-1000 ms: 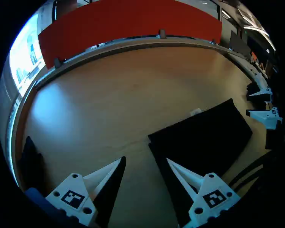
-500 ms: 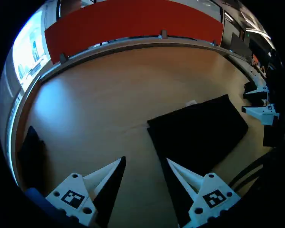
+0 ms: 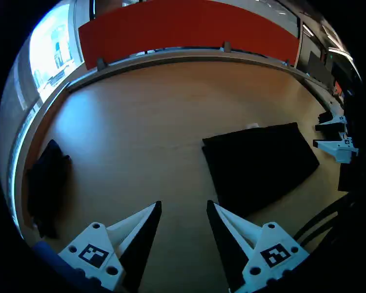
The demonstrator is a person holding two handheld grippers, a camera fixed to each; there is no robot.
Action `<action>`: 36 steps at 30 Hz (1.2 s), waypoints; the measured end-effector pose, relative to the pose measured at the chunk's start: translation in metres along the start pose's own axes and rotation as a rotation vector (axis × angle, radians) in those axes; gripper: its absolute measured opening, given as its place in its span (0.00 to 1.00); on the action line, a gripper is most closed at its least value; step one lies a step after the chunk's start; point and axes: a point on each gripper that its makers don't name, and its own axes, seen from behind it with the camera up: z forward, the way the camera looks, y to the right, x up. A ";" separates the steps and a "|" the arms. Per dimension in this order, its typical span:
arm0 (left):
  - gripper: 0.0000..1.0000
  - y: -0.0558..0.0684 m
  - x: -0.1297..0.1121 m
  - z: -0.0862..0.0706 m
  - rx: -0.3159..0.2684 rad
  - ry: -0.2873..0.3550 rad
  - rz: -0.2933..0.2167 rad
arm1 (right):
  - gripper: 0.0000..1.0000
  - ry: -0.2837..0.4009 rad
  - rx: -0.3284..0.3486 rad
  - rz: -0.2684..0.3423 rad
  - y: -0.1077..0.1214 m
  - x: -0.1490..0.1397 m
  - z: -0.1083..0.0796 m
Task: Fold towel
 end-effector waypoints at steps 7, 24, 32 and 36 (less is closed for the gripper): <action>0.68 -0.009 -0.016 -0.017 0.022 -0.004 -0.046 | 1.00 -0.007 0.033 -0.016 -0.007 -0.002 0.000; 0.68 -0.026 -0.056 -0.047 0.055 -0.035 -0.136 | 0.93 -0.085 0.113 -0.087 -0.020 -0.046 -0.012; 0.68 -0.028 -0.071 -0.058 0.059 -0.050 -0.152 | 0.80 -0.128 0.120 -0.096 -0.015 -0.066 -0.019; 0.68 -0.031 -0.075 -0.061 0.066 -0.054 -0.153 | 0.69 -0.139 0.145 -0.086 -0.017 -0.069 -0.020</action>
